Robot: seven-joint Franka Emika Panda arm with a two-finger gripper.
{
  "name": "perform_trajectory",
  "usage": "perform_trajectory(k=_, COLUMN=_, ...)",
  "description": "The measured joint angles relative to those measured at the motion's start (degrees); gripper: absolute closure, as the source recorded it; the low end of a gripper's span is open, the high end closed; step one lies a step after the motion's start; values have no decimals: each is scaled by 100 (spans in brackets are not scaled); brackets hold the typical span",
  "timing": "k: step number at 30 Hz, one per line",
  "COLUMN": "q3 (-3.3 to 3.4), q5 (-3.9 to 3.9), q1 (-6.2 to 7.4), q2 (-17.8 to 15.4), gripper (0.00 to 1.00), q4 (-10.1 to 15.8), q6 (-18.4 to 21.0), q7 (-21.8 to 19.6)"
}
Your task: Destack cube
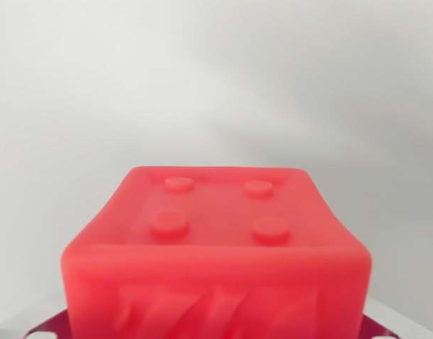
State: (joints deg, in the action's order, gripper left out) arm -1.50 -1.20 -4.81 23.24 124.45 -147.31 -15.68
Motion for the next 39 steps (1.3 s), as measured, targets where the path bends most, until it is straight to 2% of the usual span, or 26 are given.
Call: perform_trajectory(k=39, q3=8, q5=0, q1=-754, q2=23, gripper=100, q4=95, q6=-127, q7=1287)
